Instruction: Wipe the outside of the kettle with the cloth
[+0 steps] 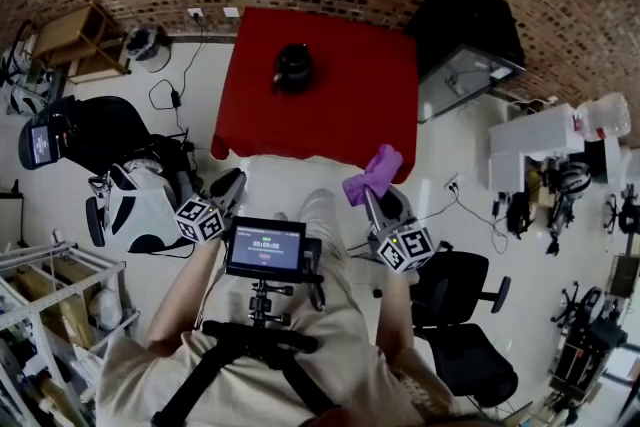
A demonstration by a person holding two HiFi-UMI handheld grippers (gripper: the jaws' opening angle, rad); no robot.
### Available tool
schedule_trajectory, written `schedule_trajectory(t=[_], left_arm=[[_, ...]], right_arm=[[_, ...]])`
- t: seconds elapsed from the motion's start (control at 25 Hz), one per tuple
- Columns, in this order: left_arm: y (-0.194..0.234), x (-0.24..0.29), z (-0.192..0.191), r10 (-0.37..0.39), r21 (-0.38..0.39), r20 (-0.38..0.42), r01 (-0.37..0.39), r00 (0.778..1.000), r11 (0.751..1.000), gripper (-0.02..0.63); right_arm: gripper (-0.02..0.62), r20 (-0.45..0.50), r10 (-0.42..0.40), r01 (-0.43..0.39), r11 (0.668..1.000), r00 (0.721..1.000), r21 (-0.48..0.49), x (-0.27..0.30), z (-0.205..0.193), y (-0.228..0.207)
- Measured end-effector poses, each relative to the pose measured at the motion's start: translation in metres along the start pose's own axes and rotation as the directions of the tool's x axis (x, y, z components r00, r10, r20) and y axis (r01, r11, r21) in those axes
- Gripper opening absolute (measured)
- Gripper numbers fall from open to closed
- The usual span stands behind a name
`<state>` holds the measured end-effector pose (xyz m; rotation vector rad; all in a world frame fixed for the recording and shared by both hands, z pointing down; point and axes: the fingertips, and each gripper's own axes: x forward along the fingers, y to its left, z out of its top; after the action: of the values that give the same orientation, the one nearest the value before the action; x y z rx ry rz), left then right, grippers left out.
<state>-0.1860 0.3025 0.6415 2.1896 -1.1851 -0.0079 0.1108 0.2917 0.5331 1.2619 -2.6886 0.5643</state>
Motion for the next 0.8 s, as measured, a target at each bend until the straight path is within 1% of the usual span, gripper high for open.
schedule_trajectory(t=[0.2,0.32,0.44,0.64,0.72,0.8], left_arm=[[0.015,0.028,0.005,0.032,-0.005,-0.023,-0.032,0.999,0.999,0.057],[0.023,0.055,0.024,0.054,0.005,-0.029,-0.054,0.998,0.999,0.057],[0.030,0.089,0.047,0.071,0.020,-0.031,-0.071,0.997,0.997,0.057],[0.048,0.148,0.081,0.132,0.095,-0.050,-0.126,0.990,0.987,0.058],[0.052,0.170,0.090,0.151,0.139,-0.070,-0.141,0.986,0.980,0.072],[0.059,0.188,0.094,0.174,0.178,-0.097,-0.155,0.980,0.972,0.103]], right_arm=[[0.095,0.001,0.011,-0.011,0.999,1.000,0.036,0.025,0.007,-0.033],[0.095,-0.005,0.042,-0.042,0.998,0.999,0.048,0.053,0.014,-0.057],[0.095,-0.017,0.092,-0.091,0.995,0.996,0.030,0.085,0.028,-0.080],[0.095,-0.007,0.153,-0.153,0.988,0.988,0.018,0.135,0.070,-0.123],[0.096,-0.010,0.175,-0.174,0.985,0.985,0.010,0.151,0.087,-0.139],[0.095,-0.016,0.195,-0.195,0.981,0.981,0.008,0.167,0.099,-0.152]])
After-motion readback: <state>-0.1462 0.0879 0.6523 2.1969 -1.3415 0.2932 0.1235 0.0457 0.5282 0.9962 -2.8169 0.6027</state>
